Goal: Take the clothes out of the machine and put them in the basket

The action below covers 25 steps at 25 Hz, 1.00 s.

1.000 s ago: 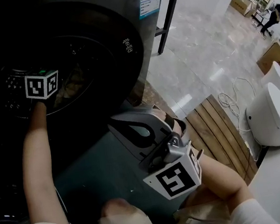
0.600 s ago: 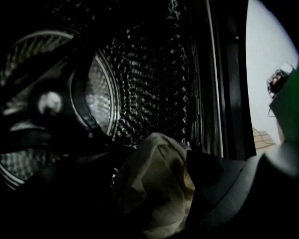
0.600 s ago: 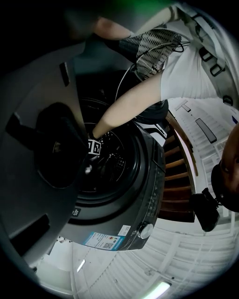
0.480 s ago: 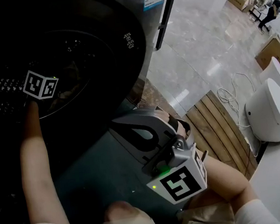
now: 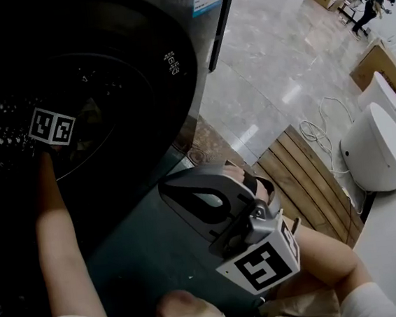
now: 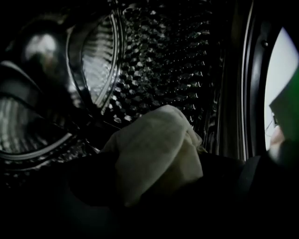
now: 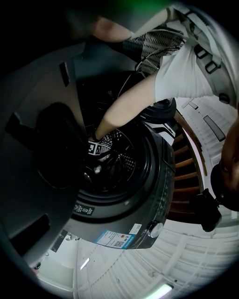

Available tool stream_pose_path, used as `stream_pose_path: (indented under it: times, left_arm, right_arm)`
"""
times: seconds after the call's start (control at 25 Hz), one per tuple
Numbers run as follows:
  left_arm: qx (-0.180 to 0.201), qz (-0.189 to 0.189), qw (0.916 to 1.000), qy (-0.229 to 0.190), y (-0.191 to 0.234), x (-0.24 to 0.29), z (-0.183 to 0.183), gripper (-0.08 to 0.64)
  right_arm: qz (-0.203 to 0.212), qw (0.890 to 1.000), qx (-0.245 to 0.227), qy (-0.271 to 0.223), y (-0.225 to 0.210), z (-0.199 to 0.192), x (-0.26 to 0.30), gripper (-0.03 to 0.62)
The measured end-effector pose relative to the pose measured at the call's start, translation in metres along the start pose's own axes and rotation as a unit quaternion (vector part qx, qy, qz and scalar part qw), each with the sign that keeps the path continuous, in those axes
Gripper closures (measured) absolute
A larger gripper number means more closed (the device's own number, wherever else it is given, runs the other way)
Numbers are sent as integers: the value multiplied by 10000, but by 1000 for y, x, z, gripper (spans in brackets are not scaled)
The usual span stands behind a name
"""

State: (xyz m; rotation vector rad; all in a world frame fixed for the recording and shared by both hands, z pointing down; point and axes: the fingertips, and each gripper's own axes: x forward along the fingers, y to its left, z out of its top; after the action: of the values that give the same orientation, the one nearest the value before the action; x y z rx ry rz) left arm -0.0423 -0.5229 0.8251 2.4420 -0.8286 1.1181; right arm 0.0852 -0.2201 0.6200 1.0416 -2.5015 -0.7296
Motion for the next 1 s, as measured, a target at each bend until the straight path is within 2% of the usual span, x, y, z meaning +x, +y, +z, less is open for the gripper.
stream_pose_path:
  times: [0.2, 0.28, 0.36, 0.4, 0.44, 0.6, 0.68, 0.8, 0.92, 1.0]
  left_arm:
    - [-105, -328, 9994, 29, -4, 11, -4, 84]
    - [-219, -400, 9990, -5, -1, 6, -3, 133]
    - [-310, -319, 9988, -212, 3, -4, 4, 234]
    - [-308, -205, 9987, -340, 5, -9, 8, 359]
    - [-285, -86, 9987, -421, 7, -12, 10, 403]
    - [-232, 81, 9985, -494, 6, -17, 12, 426]
    - [-266, 151, 9970, -705, 7, -25, 20, 429]
    - [-546, 274, 9878, -1434, 8, -46, 46, 430]
    - [-906, 362, 9696, -2243, 1, -65, 67, 430]
    - [-1012, 479, 9595, -2583, -3, -77, 74, 430]
  right_arm:
    - [3, 9997, -30, 255, 2, -12, -2, 578]
    - [-13, 9996, -62, 282, 1, -14, -4, 578]
    - [-59, 9996, -51, 258, -1, -11, -6, 578]
    - [-84, 9997, -41, 246, -2, -10, -8, 578]
    - [-107, 9996, -42, 248, -3, -8, -9, 578]
    - [-161, 9996, -73, 229, -5, -2, -13, 578]
    - [-175, 9996, -88, 208, -6, 0, -15, 578]
    - [-206, 9996, -81, 147, -8, 3, -20, 578]
    - [-248, 9997, -10, 31, -11, 9, -23, 578]
    - [-273, 9996, 16, -79, -14, 13, -25, 578]
